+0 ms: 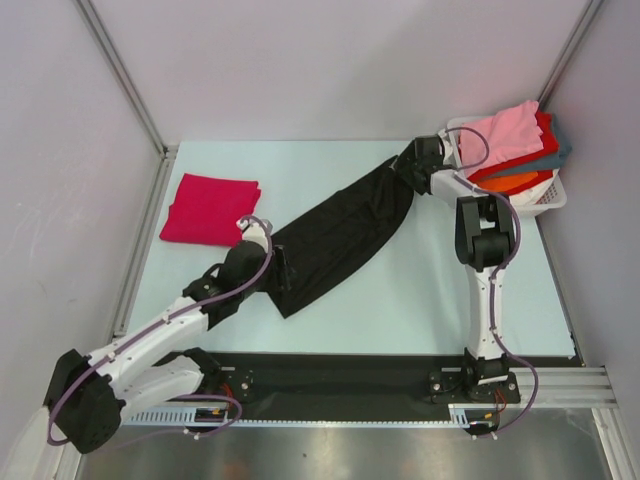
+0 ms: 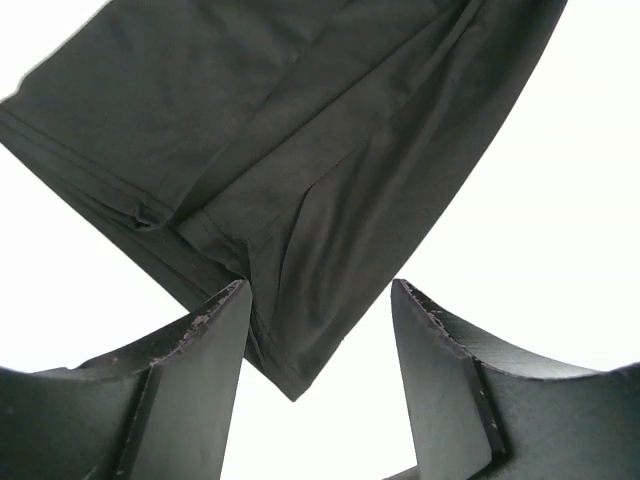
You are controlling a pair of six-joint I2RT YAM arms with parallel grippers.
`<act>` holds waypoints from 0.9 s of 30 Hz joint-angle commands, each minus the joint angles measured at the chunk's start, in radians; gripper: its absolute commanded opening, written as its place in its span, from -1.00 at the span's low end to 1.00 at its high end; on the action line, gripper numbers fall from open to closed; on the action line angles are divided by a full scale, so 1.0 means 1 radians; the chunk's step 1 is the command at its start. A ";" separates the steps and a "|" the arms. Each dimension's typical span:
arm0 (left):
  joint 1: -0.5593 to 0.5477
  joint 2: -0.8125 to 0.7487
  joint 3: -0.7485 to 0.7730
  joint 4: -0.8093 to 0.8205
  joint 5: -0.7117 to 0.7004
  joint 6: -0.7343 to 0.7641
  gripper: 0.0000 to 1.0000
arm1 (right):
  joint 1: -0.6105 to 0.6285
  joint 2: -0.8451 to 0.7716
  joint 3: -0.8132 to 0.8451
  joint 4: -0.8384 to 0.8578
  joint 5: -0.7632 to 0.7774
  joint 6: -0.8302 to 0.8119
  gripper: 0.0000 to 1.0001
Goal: Fold and stack the t-shirts
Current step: Fold the tshirt
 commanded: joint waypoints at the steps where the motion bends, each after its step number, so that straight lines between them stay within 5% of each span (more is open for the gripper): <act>1: -0.029 -0.063 0.001 -0.039 -0.084 0.009 0.29 | -0.039 -0.046 -0.009 -0.131 0.003 -0.064 0.66; 17: -0.217 0.150 0.022 -0.044 -0.186 0.059 0.25 | -0.085 -0.354 -0.458 -0.033 -0.008 -0.121 0.68; 27: -0.305 0.358 0.102 -0.053 -0.208 0.140 0.13 | -0.088 -0.305 -0.459 0.041 -0.107 -0.105 0.56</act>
